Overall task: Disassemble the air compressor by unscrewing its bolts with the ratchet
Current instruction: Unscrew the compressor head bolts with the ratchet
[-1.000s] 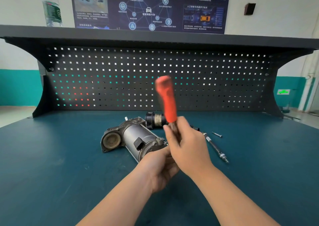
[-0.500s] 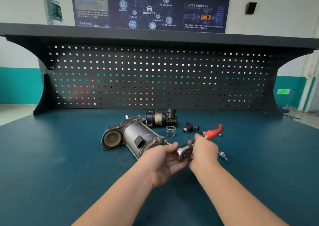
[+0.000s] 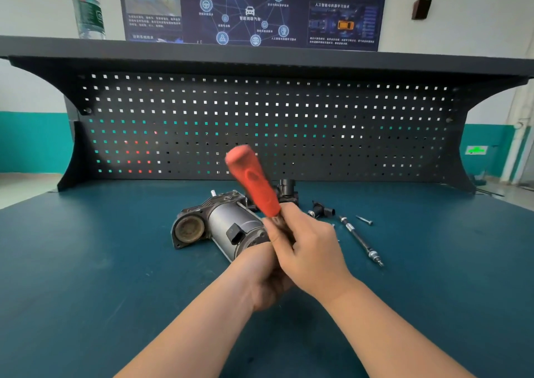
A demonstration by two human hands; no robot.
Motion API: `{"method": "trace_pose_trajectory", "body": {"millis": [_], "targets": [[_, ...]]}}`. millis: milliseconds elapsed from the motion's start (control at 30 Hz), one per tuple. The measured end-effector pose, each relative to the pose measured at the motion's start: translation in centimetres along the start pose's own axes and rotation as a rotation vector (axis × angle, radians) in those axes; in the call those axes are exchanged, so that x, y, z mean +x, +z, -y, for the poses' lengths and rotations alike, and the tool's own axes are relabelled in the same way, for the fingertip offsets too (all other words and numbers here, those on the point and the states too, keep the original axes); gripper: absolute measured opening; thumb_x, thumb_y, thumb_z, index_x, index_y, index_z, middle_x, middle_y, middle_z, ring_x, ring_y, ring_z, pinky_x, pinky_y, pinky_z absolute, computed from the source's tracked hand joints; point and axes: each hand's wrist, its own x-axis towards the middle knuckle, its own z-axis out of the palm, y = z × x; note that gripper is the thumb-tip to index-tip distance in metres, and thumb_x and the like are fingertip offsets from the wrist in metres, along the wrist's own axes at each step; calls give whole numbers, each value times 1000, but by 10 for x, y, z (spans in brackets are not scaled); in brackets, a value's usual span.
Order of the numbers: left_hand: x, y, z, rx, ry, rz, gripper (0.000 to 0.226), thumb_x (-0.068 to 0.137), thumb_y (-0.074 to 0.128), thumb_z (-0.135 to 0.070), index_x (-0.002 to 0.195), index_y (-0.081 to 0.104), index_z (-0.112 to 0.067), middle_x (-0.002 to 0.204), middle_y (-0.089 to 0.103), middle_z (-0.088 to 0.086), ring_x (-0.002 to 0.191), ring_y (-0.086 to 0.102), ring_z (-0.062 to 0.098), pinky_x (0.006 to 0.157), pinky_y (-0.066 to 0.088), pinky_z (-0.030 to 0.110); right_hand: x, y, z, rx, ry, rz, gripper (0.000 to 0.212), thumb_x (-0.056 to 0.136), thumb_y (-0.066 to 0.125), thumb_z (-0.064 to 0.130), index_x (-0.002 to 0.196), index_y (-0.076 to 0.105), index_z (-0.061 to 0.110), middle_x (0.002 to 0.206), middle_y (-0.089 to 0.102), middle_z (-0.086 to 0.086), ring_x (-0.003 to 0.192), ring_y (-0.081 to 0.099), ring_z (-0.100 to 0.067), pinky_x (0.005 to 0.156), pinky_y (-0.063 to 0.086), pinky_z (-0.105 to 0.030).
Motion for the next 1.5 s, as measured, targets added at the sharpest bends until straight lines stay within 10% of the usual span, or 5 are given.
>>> {"method": "trace_pose_trajectory", "body": {"millis": [400, 867, 1200, 1400, 1500], "targets": [[1, 7, 1, -20, -13, -17, 17, 91, 59, -14, 90, 63, 2, 81, 71, 19, 67, 70, 25, 58, 60, 32, -5, 12, -43, 712, 1616, -468, 19, 95, 52, 20, 76, 49, 18, 56, 59, -1, 51, 50, -16, 57, 40, -29], [-2, 2, 1, -65, 29, -1, 18, 93, 54, -21, 82, 66, -14, 75, 70, 4, 64, 69, 14, 53, 55, 24, 1, 0, 4, -5, 6, 47, 19, 89, 53, 27, 80, 57, 12, 57, 47, 8, 52, 46, -16, 48, 42, -35], [-3, 6, -1, -71, 13, -67, 14, 90, 53, -2, 82, 65, -1, 60, 67, 10, 48, 65, 19, 44, 54, 27, 1, 3, -6, 317, 628, -181, 23, 93, 53, 30, 74, 40, 27, 55, 53, 3, 52, 53, -16, 54, 47, -35], [1, 11, 3, -81, 10, -109, 11, 90, 58, -7, 83, 62, 1, 72, 71, 15, 62, 68, 22, 51, 58, 31, -1, 6, -35, 731, 1552, -473, 12, 95, 50, 19, 85, 49, 13, 51, 57, 3, 39, 44, -11, 40, 34, -21], [3, 9, 4, -60, 16, -133, 9, 89, 60, -8, 87, 63, 1, 82, 71, 17, 68, 68, 23, 50, 57, 29, -5, 9, -37, 782, 1654, -454, 11, 96, 51, 18, 87, 51, 12, 57, 56, -1, 41, 46, -12, 41, 33, -22]]}}
